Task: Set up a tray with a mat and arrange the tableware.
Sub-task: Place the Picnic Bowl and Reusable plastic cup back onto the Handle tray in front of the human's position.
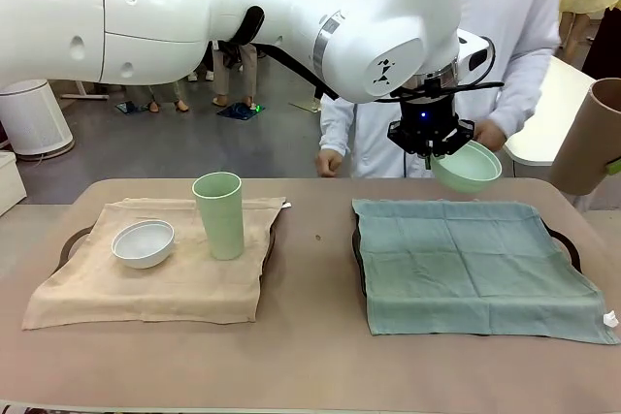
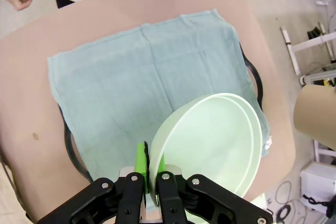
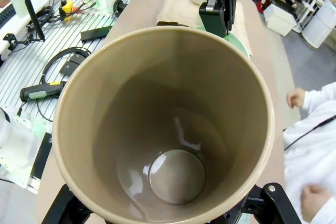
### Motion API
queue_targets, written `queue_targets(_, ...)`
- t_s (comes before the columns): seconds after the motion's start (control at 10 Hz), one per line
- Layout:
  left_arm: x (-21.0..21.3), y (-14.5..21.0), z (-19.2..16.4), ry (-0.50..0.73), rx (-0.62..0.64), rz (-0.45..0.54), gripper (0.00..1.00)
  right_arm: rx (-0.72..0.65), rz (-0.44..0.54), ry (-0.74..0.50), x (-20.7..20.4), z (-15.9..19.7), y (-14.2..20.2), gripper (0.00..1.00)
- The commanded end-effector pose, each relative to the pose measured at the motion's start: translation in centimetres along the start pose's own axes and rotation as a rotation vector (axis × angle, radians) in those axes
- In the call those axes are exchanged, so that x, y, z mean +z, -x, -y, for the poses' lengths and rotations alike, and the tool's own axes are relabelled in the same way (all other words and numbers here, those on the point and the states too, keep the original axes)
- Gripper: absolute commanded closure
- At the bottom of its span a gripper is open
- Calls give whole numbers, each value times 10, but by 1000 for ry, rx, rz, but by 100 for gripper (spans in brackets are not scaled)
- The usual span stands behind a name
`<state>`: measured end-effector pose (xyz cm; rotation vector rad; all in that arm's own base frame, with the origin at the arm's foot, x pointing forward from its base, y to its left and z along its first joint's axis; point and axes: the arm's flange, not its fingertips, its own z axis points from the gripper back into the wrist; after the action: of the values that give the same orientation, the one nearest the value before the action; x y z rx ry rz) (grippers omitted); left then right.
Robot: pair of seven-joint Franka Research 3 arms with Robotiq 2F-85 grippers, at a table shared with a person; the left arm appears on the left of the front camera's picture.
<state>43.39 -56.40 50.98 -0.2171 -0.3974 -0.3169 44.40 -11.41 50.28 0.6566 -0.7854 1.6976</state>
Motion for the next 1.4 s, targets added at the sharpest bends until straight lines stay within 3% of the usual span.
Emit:
queue_targets(0.0, 4, -1, -2, 18, -6, -5, 100, 1, -5, 3, 0, 2, -1, 100)
queue_targets(0.5, 4, -1, -2, 18, -6, -5, 100, 1, -5, 3, 0, 2, -1, 100)
queue_targets(0.6, 0, 0, 0, 0, 0, 0, 95, 0, 0, 0, 0, 0, 0, 17)
queue_targets(0.7, -26, -11, -20, 40, 28, -74, 95, -8, 28, -54, -25, 27, 19, 17)
queue_targets(0.9, -67, -19, -50, 119, 55, -110, 95, -27, 46, -127, -62, 59, 50, 17)
queue_targets(1.3, -121, -12, -63, 186, -12, -181, 95, -89, 48, -165, -106, 83, 102, 17)
